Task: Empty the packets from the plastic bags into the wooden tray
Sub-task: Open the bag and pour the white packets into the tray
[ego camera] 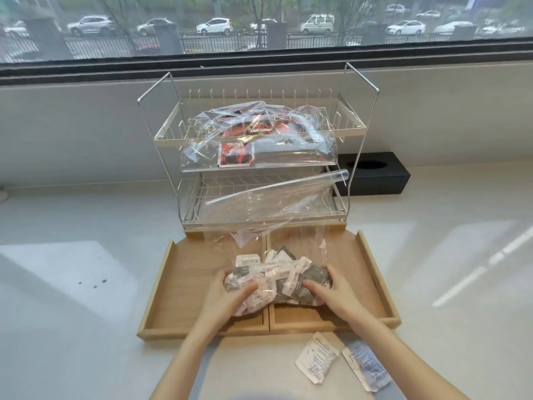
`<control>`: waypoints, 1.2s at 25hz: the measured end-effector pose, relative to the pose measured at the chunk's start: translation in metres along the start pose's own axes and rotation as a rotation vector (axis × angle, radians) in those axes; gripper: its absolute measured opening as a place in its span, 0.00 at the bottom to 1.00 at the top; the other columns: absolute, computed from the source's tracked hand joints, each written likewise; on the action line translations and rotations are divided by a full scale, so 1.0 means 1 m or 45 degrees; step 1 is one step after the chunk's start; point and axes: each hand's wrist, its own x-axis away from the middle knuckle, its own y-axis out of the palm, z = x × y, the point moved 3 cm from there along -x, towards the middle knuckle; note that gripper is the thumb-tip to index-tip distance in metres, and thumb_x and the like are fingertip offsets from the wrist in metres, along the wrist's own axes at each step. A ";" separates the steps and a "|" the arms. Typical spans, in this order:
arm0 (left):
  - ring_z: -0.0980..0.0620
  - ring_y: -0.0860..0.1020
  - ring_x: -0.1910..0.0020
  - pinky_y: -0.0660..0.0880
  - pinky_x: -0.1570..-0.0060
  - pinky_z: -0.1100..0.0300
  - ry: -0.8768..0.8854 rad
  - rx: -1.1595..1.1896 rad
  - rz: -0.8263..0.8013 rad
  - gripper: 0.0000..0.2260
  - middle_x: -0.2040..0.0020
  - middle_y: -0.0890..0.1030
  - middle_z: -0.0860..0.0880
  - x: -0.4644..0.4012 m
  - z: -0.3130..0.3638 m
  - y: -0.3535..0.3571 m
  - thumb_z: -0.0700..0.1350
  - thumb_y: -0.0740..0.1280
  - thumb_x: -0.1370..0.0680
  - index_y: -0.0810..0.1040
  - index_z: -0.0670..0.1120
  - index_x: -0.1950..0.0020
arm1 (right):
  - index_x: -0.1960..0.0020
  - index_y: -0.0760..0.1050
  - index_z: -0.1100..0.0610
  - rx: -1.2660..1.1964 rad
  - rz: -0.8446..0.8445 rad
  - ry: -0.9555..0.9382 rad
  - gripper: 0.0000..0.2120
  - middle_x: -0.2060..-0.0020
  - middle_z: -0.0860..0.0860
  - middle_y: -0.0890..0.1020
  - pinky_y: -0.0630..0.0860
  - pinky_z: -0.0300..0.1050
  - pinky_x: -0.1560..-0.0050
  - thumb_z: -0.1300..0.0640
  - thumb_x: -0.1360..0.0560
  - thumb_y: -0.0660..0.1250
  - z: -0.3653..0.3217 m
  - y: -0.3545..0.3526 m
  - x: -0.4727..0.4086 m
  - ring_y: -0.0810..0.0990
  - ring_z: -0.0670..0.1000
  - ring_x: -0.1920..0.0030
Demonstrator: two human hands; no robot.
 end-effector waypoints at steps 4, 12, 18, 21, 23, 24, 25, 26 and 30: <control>0.56 0.79 0.62 0.70 0.67 0.66 0.040 -0.036 0.026 0.08 0.59 0.80 0.52 0.006 0.011 -0.003 0.49 0.68 0.28 0.74 0.47 0.53 | 0.35 0.68 0.58 0.148 0.193 -0.012 0.26 0.41 0.48 0.76 0.69 0.45 0.38 0.45 0.27 0.64 -0.005 -0.018 0.019 0.74 0.47 0.42; 0.47 0.70 0.36 0.63 0.45 0.61 -0.018 -0.231 0.037 0.25 0.33 0.71 0.43 0.022 -0.004 0.011 0.54 0.62 0.25 0.65 0.41 0.33 | 0.42 0.73 0.58 0.336 0.201 0.038 0.21 0.53 0.50 0.81 0.75 0.46 0.49 0.43 0.27 0.62 0.010 -0.025 0.035 0.80 0.52 0.50; 0.51 0.71 0.42 0.63 0.47 0.63 0.004 -0.097 0.017 0.18 0.38 0.73 0.45 0.024 -0.004 0.008 0.50 0.63 0.25 0.68 0.44 0.37 | 0.40 0.72 0.57 0.428 0.161 0.002 0.19 0.47 0.47 0.79 0.72 0.40 0.53 0.46 0.26 0.63 0.005 -0.026 0.037 0.77 0.47 0.52; 0.51 0.74 0.46 0.66 0.47 0.59 -0.013 0.126 0.025 0.09 0.50 0.76 0.52 0.021 0.006 0.003 0.51 0.60 0.24 0.72 0.47 0.49 | 0.45 0.71 0.52 0.309 0.076 -0.040 0.13 0.50 0.48 0.80 0.73 0.33 0.60 0.52 0.27 0.67 0.002 -0.034 0.037 0.78 0.42 0.58; 0.54 0.76 0.53 0.71 0.49 0.58 -0.019 0.316 0.045 0.11 0.52 0.78 0.50 0.016 0.015 -0.002 0.52 0.59 0.24 0.71 0.45 0.49 | 0.44 0.70 0.52 0.139 0.026 -0.048 0.16 0.45 0.50 0.79 0.76 0.43 0.47 0.56 0.29 0.69 0.004 -0.038 0.036 0.80 0.46 0.50; 0.55 0.77 0.55 0.73 0.53 0.60 -0.013 0.374 0.050 0.14 0.50 0.78 0.48 0.013 0.022 -0.004 0.52 0.59 0.24 0.70 0.43 0.45 | 0.42 0.68 0.52 0.050 0.002 -0.038 0.19 0.45 0.50 0.79 0.77 0.50 0.44 0.57 0.30 0.70 0.004 -0.038 0.037 0.81 0.47 0.49; 0.55 0.76 0.56 0.73 0.56 0.62 0.007 0.387 0.045 0.17 0.48 0.77 0.48 0.010 0.028 -0.004 0.52 0.60 0.24 0.68 0.43 0.40 | 0.41 0.66 0.52 -0.044 -0.031 -0.031 0.21 0.46 0.50 0.80 0.77 0.54 0.45 0.59 0.30 0.70 0.003 -0.037 0.038 0.82 0.46 0.51; 0.56 0.75 0.57 0.72 0.57 0.62 0.040 0.342 0.040 0.20 0.46 0.75 0.49 0.008 0.033 -0.004 0.52 0.60 0.24 0.66 0.44 0.35 | 0.40 0.66 0.51 -0.118 -0.069 -0.027 0.22 0.49 0.49 0.81 0.79 0.53 0.47 0.61 0.30 0.70 0.001 -0.035 0.040 0.83 0.43 0.55; 0.54 0.76 0.54 0.72 0.56 0.64 0.295 0.224 0.133 0.10 0.52 0.77 0.52 0.004 0.054 -0.006 0.50 0.60 0.23 0.73 0.54 0.43 | 0.34 0.65 0.50 -0.228 -0.016 -0.106 0.26 0.40 0.47 0.75 0.74 0.42 0.42 0.49 0.30 0.69 -0.015 -0.041 0.044 0.76 0.44 0.43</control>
